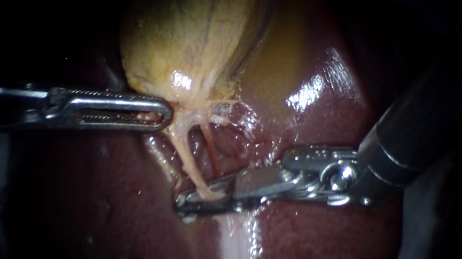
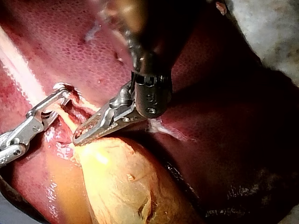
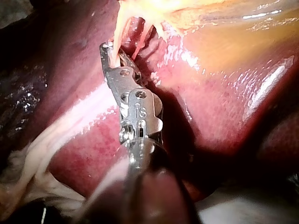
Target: Going back second clip left tube
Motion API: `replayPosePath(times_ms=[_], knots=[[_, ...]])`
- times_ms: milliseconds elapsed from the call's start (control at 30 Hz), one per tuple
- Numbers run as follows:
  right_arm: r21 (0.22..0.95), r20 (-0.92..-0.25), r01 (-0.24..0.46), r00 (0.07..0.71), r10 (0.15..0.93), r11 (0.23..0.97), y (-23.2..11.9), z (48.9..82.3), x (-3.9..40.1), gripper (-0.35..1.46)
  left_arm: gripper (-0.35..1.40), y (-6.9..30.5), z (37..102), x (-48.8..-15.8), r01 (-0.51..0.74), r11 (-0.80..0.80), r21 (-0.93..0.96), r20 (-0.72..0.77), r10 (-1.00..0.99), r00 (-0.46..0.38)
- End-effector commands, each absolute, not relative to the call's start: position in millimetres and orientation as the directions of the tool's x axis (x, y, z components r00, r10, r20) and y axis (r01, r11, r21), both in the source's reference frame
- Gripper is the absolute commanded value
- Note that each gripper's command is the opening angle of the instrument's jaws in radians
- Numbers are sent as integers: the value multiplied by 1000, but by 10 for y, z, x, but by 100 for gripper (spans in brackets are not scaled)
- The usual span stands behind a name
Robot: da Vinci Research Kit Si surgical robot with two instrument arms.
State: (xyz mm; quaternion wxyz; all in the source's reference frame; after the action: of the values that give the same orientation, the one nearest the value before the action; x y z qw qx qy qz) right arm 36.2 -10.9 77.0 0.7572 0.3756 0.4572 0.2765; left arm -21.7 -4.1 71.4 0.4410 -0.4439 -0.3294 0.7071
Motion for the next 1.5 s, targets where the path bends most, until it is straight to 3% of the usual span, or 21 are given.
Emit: replayPosePath(times_ms=[33, 300, 400, 533, 833, 1133, 1500], knots=[[822, -485, -75, 429, 762, 565, -109, 770, 362, -35, -35, -42, 714, -217, -331, -394, -857, -337, 916, -217], [824, -484, -67, 430, 762, 562, -109, 770, 362, -35, -35, -42, 714, -217, -331, -394, -857, -337, 916, -217], [830, -494, -49, 399, 772, 556, -108, 770, 367, 20, -35, -42, 714, -216, -331, -394, -857, -337, 916, -217], [800, -543, -28, 392, 743, 600, -105, 769, 374, 43, -35, -42, 714, -216, -331, -394, -857, -337, 916, -217], [751, -600, -36, 381, 704, 659, -100, 769, 373, 49, -35, -42, 714, -215, -330, -394, -858, -337, 916, -218], [747, -605, -31, 381, 699, 664, -95, 763, 360, 49, -35, -42, 714, -214, -330, -394, -858, -337, 916, -218], [734, -629, 9, 386, 675, 679, -84, 734, 312, 49, -35, -43, 714, -213, -329, -395, -858, -337, 916, -218]])
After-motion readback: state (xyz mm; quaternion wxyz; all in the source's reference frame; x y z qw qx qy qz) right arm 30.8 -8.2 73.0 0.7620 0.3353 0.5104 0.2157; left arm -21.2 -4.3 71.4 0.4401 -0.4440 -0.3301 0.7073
